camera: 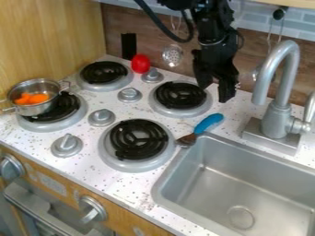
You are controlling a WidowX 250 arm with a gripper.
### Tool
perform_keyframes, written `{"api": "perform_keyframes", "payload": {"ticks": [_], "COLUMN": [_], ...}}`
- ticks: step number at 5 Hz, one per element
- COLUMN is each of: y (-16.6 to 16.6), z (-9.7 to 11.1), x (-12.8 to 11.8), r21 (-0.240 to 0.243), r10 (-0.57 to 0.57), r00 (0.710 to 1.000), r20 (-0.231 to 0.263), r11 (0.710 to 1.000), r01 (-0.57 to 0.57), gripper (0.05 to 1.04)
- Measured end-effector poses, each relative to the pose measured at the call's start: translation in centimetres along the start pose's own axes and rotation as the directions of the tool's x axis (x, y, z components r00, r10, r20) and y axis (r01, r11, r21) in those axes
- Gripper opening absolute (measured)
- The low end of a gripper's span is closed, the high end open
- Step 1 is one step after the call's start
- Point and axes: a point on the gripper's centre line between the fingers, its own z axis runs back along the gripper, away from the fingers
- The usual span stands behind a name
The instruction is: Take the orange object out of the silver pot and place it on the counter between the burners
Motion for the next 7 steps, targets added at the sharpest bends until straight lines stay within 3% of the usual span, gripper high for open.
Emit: {"api": "perform_keyframes", "payload": {"ticks": [1,2,3,5,7], "y": [-0.2,0.6,2.6,5.2,11.1], "z": [-2.0,-2.4,2.0,8.8,11.2], "x": [-1.3,-4.3,-6.0,-10.7,-17.1], "r21": [-0.015,0.076,0.157,0.240,0.361], "r10": [0.010,0.080,0.205,0.368,0.545], "r00": [0.998,0.990,0.978,0.926,0.825], "r20": [-0.055,-0.116,-0.039,0.080,0.147], "r11": [1.000,0.995,0.968,0.895,0.747], "r01": [-0.011,-0.072,-0.197,-0.376,-0.558], "gripper": [1.002,1.002,1.002,1.002,1.002]}}
